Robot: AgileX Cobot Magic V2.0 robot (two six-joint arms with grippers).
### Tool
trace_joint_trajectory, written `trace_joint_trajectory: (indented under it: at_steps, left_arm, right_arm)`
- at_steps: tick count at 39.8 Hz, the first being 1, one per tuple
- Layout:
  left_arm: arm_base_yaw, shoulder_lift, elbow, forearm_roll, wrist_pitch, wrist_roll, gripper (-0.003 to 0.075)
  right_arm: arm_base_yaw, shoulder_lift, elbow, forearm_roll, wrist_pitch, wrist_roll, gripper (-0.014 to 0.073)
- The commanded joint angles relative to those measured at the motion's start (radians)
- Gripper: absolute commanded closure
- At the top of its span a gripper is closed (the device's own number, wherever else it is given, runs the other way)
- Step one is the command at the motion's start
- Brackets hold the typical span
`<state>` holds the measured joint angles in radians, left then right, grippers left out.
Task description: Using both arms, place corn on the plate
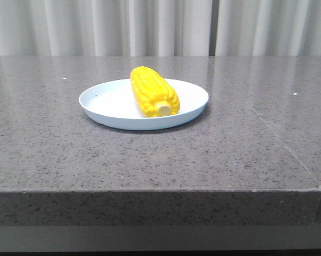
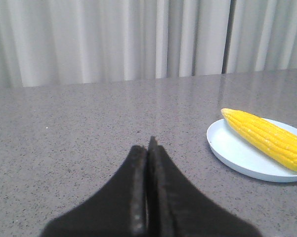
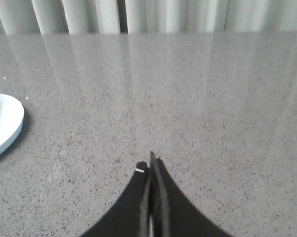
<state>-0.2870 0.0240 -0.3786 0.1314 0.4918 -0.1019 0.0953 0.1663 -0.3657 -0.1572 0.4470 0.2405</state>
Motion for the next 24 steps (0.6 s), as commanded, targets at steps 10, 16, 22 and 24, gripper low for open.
trace_joint_trajectory:
  at_steps: [10, 16, 22, 24]
  left_arm:
    - [0.001, 0.013, -0.025, 0.006, -0.085, -0.003, 0.0741]
    - [0.001, 0.013, -0.025, 0.006, -0.085, -0.003, 0.0741]
    - [0.001, 0.013, -0.025, 0.006, -0.085, -0.003, 0.0741]
    - [0.001, 0.013, -0.025, 0.006, -0.085, -0.003, 0.0741]
  right_arm:
    - [-0.003, -0.071, 0.005, -0.023, -0.140, -0.011, 0.0657]
    - [-0.003, -0.071, 0.005, -0.023, -0.140, -0.011, 0.0657]
    - [-0.003, -0.071, 0.005, -0.023, -0.140, -0.011, 0.0657]
    - [-0.003, -0.071, 0.005, -0.023, -0.140, -0.011, 0.0657]
